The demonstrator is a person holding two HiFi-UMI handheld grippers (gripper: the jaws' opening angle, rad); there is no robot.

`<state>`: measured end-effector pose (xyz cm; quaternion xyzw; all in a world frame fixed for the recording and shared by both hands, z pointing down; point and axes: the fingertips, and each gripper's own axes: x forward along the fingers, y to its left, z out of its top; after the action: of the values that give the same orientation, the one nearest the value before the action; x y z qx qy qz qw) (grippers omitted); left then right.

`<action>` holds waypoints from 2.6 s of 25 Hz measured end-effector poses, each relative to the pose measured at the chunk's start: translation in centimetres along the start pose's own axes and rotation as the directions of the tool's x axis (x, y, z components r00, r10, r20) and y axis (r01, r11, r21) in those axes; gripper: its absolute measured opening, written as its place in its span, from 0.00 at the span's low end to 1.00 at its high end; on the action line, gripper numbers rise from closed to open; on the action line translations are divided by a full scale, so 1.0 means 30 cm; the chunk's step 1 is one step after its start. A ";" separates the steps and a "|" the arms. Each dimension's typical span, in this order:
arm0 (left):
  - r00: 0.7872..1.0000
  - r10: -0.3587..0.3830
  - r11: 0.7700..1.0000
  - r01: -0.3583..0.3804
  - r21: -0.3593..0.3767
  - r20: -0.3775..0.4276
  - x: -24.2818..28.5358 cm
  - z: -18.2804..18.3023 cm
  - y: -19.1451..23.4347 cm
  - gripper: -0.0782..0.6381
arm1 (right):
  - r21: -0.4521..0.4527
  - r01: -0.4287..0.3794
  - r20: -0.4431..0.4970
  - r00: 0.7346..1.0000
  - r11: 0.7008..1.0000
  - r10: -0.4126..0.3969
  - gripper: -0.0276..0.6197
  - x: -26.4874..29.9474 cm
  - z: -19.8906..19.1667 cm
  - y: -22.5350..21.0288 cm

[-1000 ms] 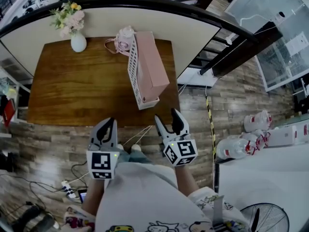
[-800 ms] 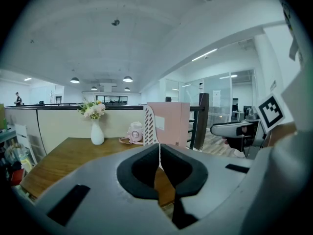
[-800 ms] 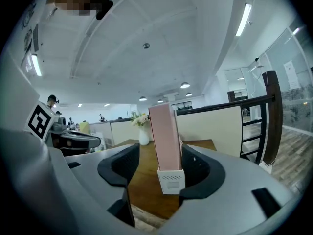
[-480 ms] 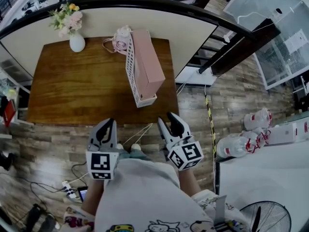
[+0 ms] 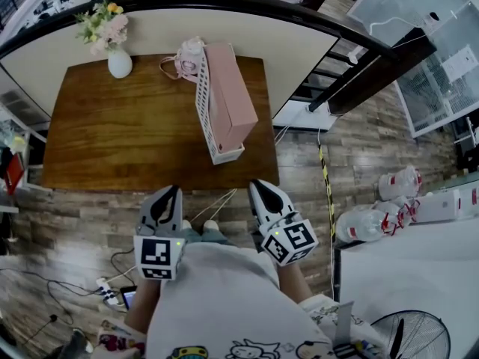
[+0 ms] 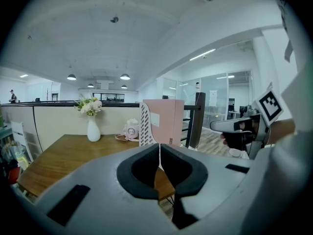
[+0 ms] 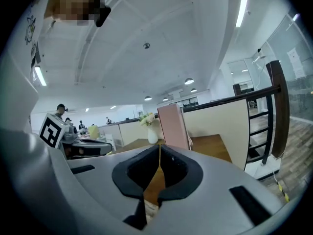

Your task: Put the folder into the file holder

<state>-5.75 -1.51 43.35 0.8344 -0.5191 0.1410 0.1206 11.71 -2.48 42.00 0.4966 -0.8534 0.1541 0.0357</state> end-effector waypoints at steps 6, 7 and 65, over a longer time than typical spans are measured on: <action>1.000 -0.022 1.000 0.022 -0.010 -0.002 0.010 -0.006 -0.014 0.12 | 0.027 0.008 0.008 1.000 1.000 -0.008 0.05 -0.002 -0.005 0.001; 1.000 -0.025 1.000 0.025 -0.010 -0.002 0.011 -0.007 -0.016 0.12 | 0.028 0.011 0.006 1.000 1.000 -0.012 0.05 -0.002 -0.007 0.000; 0.999 -0.041 0.999 0.040 -0.020 -0.029 0.074 -0.015 0.061 0.12 | 0.046 0.076 0.004 0.997 0.996 -0.076 0.04 0.070 0.006 -0.049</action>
<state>-6.51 -3.97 44.68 0.8413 -0.5016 0.1456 0.1393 11.93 -4.98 42.61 0.5299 -0.8302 0.1707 0.0275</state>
